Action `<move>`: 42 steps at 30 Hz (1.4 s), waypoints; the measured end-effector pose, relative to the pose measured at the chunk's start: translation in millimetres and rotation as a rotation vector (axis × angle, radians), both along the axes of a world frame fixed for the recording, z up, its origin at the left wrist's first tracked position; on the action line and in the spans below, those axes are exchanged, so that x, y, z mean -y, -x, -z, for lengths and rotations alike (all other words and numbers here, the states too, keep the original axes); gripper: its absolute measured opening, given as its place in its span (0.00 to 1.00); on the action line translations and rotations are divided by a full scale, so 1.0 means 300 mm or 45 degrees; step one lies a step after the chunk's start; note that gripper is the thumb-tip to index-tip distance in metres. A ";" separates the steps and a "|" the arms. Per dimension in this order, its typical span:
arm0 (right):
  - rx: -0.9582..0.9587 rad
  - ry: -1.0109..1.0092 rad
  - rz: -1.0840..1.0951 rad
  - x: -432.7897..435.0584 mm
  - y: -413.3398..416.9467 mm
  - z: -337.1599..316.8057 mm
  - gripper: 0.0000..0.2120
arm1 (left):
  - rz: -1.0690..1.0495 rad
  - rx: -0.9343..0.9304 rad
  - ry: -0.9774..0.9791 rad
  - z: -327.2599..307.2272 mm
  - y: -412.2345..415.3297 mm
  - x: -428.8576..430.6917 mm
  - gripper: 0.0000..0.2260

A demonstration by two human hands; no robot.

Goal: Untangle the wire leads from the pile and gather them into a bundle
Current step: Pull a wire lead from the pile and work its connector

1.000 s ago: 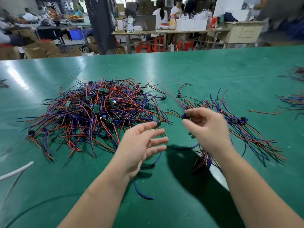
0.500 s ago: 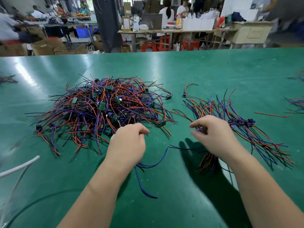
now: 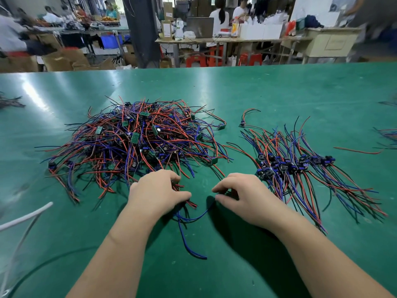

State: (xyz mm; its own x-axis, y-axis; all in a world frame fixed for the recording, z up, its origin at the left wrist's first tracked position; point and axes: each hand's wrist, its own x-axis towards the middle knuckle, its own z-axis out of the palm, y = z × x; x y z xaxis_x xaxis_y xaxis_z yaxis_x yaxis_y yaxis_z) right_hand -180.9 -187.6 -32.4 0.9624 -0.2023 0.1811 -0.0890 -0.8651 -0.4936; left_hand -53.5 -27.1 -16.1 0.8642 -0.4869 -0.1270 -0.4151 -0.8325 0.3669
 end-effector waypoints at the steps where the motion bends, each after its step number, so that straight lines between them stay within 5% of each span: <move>1: 0.007 -0.012 0.006 0.001 0.000 0.000 0.08 | 0.021 -0.030 0.025 0.004 0.000 0.001 0.18; 7: 0.049 -0.085 0.023 -0.002 -0.006 0.004 0.06 | 0.053 -0.092 0.315 0.019 0.019 0.030 0.05; 11: 0.085 -0.139 0.080 0.010 -0.001 0.002 0.04 | 0.053 -0.120 0.416 0.016 0.023 0.035 0.06; 15: 0.093 -0.179 0.100 0.015 0.003 0.000 0.04 | 0.165 -0.102 0.318 0.010 0.009 0.024 0.18; 22: 0.078 -0.270 0.112 0.011 0.005 -0.005 0.05 | -0.120 0.400 0.254 0.027 -0.001 0.020 0.20; 30: 0.109 -0.310 0.134 0.005 0.006 -0.013 0.05 | -0.163 -0.036 0.164 0.052 -0.024 0.035 0.30; 34: 0.115 -0.308 0.152 0.007 0.008 -0.017 0.05 | -0.228 -0.095 0.504 0.032 -0.025 0.038 0.24; 37: 0.137 -0.293 0.176 0.011 0.010 -0.019 0.05 | -0.253 0.106 0.753 0.016 -0.008 0.041 0.13; 42: 0.183 -0.348 0.237 0.010 0.007 -0.026 0.05 | -0.028 -0.009 1.490 -0.024 0.047 0.059 0.08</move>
